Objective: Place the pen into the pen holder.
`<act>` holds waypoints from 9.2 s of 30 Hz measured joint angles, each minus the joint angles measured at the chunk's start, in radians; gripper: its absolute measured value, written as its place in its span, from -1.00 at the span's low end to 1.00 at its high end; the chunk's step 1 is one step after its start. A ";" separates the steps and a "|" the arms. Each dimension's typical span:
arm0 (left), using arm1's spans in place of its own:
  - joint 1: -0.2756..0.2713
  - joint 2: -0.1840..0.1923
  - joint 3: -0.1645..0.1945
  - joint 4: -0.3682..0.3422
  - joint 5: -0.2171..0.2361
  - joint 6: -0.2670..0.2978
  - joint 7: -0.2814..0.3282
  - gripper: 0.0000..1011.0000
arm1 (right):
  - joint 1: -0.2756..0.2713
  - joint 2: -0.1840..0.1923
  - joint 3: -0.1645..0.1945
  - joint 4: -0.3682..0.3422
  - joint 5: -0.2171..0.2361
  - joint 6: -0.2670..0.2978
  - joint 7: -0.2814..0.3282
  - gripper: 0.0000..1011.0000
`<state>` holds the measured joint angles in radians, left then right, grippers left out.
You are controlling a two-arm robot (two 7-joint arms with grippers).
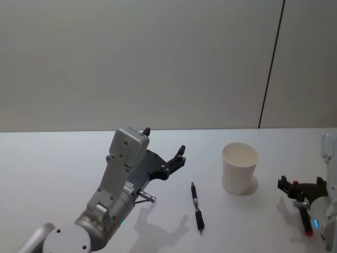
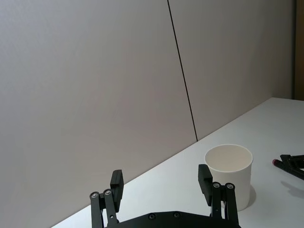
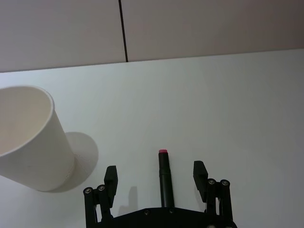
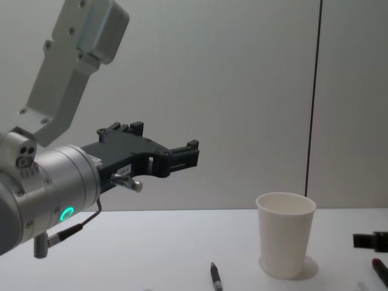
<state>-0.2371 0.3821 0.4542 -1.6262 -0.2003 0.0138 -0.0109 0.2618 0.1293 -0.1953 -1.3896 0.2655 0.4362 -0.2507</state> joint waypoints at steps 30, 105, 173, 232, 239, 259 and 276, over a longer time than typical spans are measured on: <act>0.000 0.000 0.000 0.000 0.000 0.000 0.000 0.98 | 0.056 -0.022 0.018 0.212 -0.010 -0.049 0.042 0.35; 0.000 0.000 0.000 0.000 0.000 0.000 0.000 0.98 | 0.141 -0.042 0.005 0.196 -0.142 -0.659 0.394 -0.64; 0.000 0.000 0.000 0.000 0.000 0.000 0.000 0.98 | 0.607 -0.163 0.030 1.180 -0.105 -1.279 0.711 0.27; 0.000 0.000 0.000 0.000 0.000 0.000 0.000 0.98 | 0.201 -0.107 0.050 0.233 -0.073 -0.549 0.395 0.98; 0.000 0.000 0.000 0.000 0.000 0.000 0.000 0.98 | 0.138 -0.092 0.061 0.146 -0.068 -0.463 0.311 0.98; 0.000 0.000 0.000 0.000 0.000 0.000 0.000 0.98 | 0.013 -0.056 0.086 0.012 -0.086 -0.305 0.189 0.98; 0.004 -0.002 -0.005 -0.001 -0.028 0.026 -0.005 0.98 | -0.012 -0.048 0.092 -0.014 -0.094 -0.274 0.165 0.98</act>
<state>-0.2330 0.3798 0.4497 -1.6271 -0.2282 0.0394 -0.0158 0.2500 0.0814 -0.1036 -1.4037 0.1718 0.1621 -0.0856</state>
